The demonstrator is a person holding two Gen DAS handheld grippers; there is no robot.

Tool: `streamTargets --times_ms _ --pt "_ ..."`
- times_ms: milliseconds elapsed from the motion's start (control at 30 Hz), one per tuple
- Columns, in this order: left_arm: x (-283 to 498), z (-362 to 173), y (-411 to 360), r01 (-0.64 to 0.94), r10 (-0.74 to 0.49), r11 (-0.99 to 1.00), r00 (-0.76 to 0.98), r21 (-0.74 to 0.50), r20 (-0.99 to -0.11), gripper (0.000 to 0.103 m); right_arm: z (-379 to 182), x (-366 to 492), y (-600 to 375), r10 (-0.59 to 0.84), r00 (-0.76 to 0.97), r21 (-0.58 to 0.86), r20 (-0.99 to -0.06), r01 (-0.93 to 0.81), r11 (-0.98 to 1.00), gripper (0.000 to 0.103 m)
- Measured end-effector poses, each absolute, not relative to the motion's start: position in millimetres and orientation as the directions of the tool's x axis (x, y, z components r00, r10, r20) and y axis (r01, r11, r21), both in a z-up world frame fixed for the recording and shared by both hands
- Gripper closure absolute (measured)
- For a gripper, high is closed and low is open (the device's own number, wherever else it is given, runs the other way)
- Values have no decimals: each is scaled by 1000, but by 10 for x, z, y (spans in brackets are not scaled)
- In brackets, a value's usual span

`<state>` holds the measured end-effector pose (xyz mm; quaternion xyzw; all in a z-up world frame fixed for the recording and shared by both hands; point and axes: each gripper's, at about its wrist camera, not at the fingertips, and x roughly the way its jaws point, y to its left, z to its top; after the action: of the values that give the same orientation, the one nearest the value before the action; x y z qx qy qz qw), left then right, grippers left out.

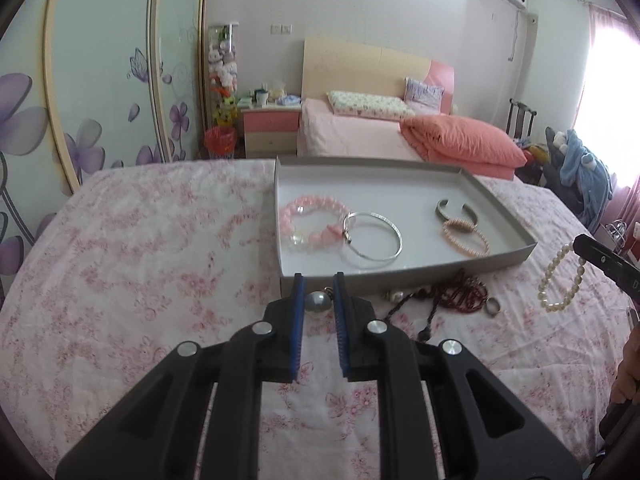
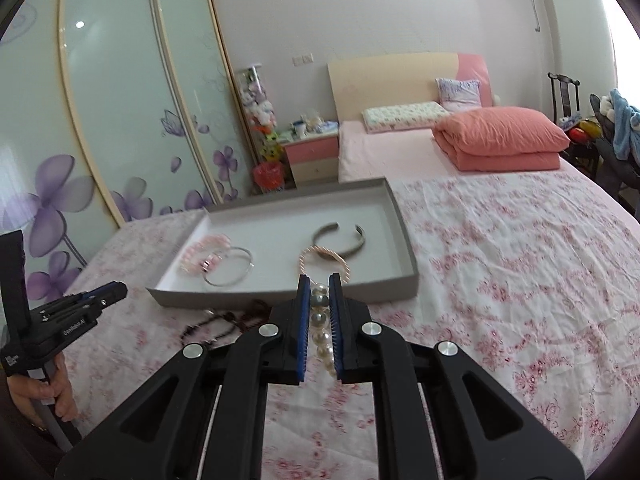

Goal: Organize jewelry
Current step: 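Lift the pearl earring with the left tool while the right tool carries the pearl bracelet over the tray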

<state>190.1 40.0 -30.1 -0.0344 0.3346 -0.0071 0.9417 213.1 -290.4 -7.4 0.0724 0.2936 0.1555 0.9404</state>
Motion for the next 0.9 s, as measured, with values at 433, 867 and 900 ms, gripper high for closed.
streamTargets --times_ms 433,867,900 --pt "1706 -13 278 -4 -31 998 836 -62 -548 88 255 1910 -2789 384 818 226 -427 -315 922 92" --pt "1564 221 151 14 -37 999 875 -53 -483 88 456 1783 -2750 418 837 228 -354 -356 906 92" --pt "1569 227 153 14 -38 999 876 -53 -482 88 467 1776 -2751 420 838 228 -350 -358 905 92"
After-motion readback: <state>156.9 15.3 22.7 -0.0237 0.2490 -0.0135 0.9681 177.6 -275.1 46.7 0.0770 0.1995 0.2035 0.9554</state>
